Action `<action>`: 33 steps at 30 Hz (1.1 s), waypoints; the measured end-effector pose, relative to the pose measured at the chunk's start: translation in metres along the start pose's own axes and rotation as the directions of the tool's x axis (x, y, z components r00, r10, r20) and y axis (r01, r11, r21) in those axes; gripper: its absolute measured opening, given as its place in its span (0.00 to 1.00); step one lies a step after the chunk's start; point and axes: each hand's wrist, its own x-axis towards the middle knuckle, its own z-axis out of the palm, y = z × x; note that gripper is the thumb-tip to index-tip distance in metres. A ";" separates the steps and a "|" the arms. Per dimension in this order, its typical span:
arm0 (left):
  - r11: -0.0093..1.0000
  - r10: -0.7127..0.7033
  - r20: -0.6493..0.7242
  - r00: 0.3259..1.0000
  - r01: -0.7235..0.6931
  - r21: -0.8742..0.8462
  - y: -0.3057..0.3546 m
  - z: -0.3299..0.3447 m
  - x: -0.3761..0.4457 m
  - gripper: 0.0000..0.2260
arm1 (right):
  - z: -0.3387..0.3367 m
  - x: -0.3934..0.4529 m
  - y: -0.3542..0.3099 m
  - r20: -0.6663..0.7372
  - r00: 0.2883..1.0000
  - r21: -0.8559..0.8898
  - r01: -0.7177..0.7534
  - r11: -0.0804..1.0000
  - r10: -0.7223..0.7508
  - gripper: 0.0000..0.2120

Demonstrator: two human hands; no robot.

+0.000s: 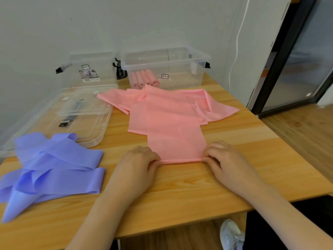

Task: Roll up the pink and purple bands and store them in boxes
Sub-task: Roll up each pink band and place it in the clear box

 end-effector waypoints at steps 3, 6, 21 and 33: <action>0.983 -0.142 -0.023 0.990 0.139 -0.119 0.000 0.002 0.001 0.04 | -0.001 0.002 -0.001 0.029 0.995 0.098 -0.093 0.991 0.090 0.04; 0.969 -0.204 -0.043 0.978 0.195 -0.155 0.000 0.004 0.000 0.04 | 0.000 0.002 -0.002 0.006 0.986 0.101 -0.168 0.981 0.169 0.05; 0.994 -0.089 -0.028 0.996 0.087 -0.067 -0.002 0.004 -0.002 0.05 | -0.004 0.004 0.004 0.040 0.993 0.075 -0.112 0.991 0.110 0.06; 1.000 -0.025 0.023 0.999 0.026 -0.015 -0.005 -0.004 -0.003 0.09 | -0.008 0.004 0.007 0.033 0.999 -0.017 -0.043 0.999 0.044 0.03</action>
